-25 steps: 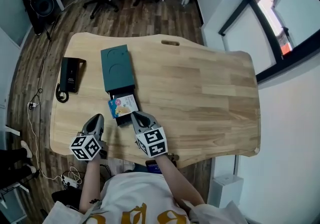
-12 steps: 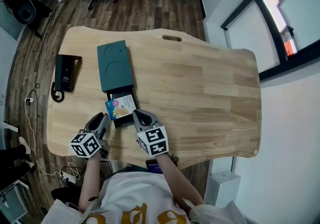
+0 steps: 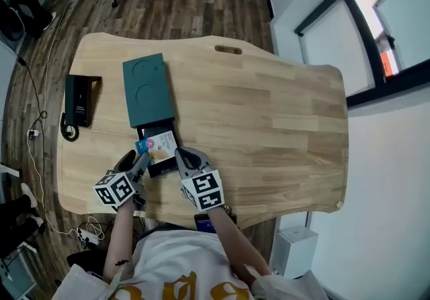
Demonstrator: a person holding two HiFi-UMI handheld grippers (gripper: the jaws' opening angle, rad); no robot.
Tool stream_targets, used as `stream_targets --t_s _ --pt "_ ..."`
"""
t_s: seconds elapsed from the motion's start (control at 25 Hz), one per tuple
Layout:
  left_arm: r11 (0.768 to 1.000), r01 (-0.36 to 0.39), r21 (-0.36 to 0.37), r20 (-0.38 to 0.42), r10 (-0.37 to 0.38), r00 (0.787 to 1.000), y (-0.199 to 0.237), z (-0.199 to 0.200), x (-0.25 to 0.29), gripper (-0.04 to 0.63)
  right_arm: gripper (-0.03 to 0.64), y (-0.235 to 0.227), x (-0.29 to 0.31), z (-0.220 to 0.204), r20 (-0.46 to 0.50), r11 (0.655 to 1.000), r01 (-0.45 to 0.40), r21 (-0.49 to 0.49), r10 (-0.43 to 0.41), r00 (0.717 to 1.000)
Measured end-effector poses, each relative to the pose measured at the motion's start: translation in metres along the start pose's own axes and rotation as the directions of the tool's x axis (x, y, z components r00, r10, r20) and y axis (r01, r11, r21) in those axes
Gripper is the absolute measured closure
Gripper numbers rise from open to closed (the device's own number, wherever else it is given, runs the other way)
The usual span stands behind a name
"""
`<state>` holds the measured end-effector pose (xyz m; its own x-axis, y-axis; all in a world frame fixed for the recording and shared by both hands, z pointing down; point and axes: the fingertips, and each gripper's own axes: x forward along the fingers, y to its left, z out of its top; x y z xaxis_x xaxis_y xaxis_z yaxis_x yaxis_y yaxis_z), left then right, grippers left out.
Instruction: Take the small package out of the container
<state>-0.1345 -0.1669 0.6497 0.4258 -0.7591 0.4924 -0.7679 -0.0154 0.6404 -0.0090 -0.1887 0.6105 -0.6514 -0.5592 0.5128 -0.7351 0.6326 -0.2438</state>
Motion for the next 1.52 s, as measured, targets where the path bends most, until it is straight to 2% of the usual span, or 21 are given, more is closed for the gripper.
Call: stream_targets --t_s 0.24,0.44,0.52,0.6,0.84,1.04,1.28,1.52 --pt "0.998 0.036 -0.056 -0.004 -0.036 0.999 -0.001 0.003 0.011 0.345 0.612 -0.007 0.005 -0.004 -0.04 0.998 0.026 -0.057 -0.028 0.999" --pt "0.996 0.021 -0.087 -0.04 -0.025 0.999 0.005 -0.004 0.016 0.348 0.612 -0.007 0.005 -0.01 -0.062 0.995 0.034 -0.091 -0.039 0.997" --pt "0.995 0.018 -0.101 -0.05 -0.023 0.998 0.007 -0.006 0.014 0.428 0.612 -0.007 0.005 -0.01 -0.063 0.995 0.036 -0.088 -0.042 0.997" --pt "0.992 0.025 -0.122 -0.048 -0.031 0.998 0.008 -0.006 0.011 0.463 0.612 -0.007 0.005 -0.009 -0.064 0.995 0.041 -0.091 -0.047 0.997" --pt "0.978 0.055 -0.203 0.012 -0.054 0.998 0.011 0.005 -0.002 0.482 0.612 -0.007 0.0 -0.005 -0.059 0.993 0.05 -0.103 -0.056 0.997" --pt "0.964 0.091 -0.25 0.056 -0.079 0.995 0.007 0.011 -0.012 0.492 0.612 -0.007 -0.006 -0.001 -0.028 0.996 0.059 -0.066 -0.061 0.998" --pt "0.953 0.107 -0.284 0.093 -0.084 0.992 0.006 0.018 -0.018 0.5 0.612 -0.004 -0.01 -0.001 -0.029 0.996 0.066 -0.062 -0.068 0.997" --pt "0.948 0.141 -0.285 0.115 -0.113 0.987 -0.001 0.028 -0.018 0.5 0.612 -0.007 -0.014 0.005 -0.01 0.993 0.094 -0.076 -0.095 0.995"
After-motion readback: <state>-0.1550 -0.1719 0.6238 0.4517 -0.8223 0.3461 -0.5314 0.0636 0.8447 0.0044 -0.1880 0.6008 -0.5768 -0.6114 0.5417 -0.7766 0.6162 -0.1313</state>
